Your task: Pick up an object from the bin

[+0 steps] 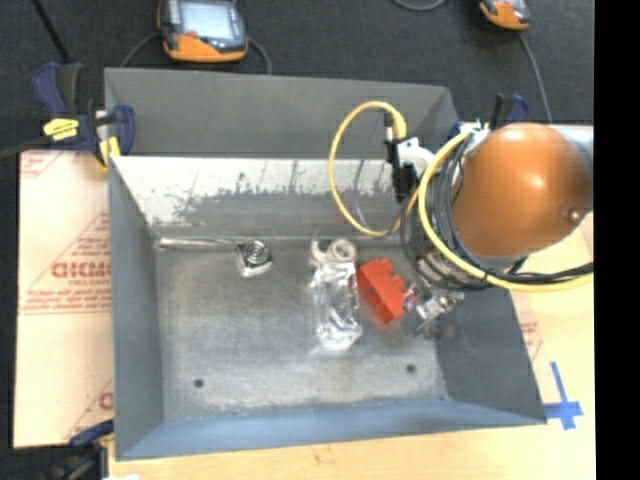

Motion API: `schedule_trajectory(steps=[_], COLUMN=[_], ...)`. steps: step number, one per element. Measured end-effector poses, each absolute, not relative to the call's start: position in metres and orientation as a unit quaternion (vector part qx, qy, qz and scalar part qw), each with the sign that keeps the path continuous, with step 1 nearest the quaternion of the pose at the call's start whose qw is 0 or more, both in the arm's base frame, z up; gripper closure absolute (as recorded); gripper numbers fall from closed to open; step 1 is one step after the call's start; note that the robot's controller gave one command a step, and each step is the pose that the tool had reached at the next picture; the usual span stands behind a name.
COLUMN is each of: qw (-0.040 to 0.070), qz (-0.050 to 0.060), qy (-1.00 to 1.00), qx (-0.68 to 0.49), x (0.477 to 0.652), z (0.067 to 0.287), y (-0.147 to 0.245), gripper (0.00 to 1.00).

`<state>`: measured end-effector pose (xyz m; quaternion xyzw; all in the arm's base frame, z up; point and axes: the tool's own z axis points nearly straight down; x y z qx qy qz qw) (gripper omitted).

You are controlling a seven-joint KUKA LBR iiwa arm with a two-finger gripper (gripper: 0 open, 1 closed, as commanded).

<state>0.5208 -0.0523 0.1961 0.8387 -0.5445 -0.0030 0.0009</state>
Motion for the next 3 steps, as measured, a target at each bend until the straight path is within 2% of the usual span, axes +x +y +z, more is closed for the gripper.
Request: schedule_trajectory(steps=[1,2,3], qw=[-0.001,-0.003,0.000], qz=[-0.002,0.003,-0.001], qy=[-0.580,-0.525,-0.528], qx=[0.815,0.851,0.850], x=[0.545,0.556,0.554], z=[0.150,0.247,0.243], y=[-0.005,0.002,0.002], gripper=[1.00,1.00,1.00])
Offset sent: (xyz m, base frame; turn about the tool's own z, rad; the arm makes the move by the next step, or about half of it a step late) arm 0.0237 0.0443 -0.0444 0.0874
